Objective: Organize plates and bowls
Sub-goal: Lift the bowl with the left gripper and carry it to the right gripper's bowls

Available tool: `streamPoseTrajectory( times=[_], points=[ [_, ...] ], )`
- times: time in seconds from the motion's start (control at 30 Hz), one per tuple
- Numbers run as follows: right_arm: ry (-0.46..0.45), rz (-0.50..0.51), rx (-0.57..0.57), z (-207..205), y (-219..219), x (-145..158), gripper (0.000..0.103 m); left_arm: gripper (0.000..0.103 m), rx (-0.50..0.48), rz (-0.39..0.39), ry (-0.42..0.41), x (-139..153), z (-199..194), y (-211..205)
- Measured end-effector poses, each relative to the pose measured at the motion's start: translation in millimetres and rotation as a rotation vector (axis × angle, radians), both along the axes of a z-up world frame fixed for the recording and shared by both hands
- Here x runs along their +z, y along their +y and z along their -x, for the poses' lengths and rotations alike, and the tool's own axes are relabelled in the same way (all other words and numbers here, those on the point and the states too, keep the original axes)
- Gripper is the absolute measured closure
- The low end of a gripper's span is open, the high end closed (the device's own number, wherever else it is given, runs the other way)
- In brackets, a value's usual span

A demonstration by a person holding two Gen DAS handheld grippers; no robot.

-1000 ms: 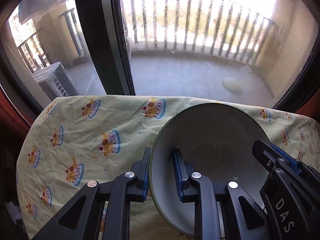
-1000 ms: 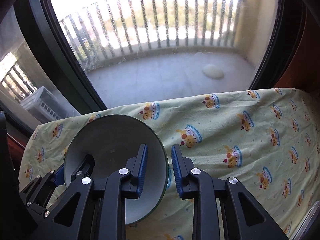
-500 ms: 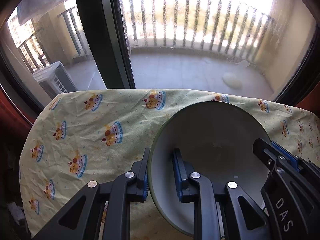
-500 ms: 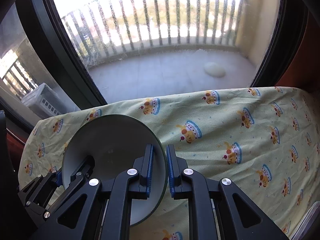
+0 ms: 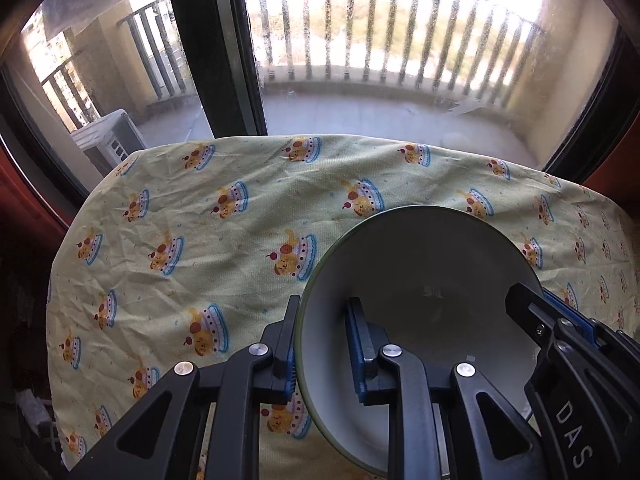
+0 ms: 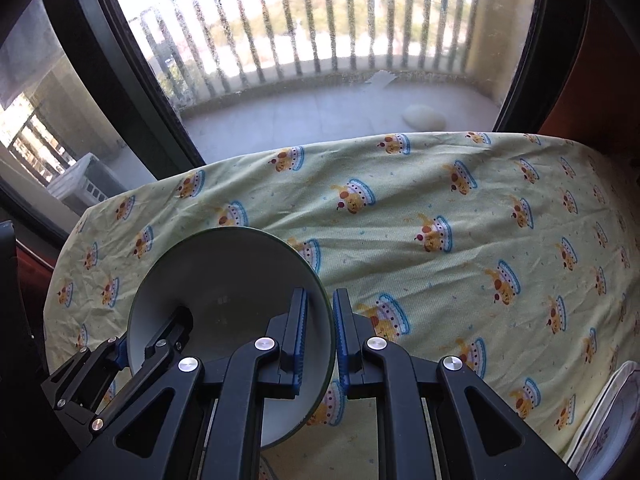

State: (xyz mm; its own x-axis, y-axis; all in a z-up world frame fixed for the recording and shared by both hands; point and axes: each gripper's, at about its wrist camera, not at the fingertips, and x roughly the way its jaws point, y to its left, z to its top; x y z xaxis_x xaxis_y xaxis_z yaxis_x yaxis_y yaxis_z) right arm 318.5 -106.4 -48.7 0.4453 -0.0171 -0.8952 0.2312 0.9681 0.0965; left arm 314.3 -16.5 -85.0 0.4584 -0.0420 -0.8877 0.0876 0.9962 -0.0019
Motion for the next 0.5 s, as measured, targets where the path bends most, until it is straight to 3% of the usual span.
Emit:
streamPoseTrajectory(
  times=[0.5],
  points=[
    [-0.074,-0.009,0.026,59,-27,56,0.087,0.084,0.031,0.025,-0.073,54,61,-23]
  ],
)
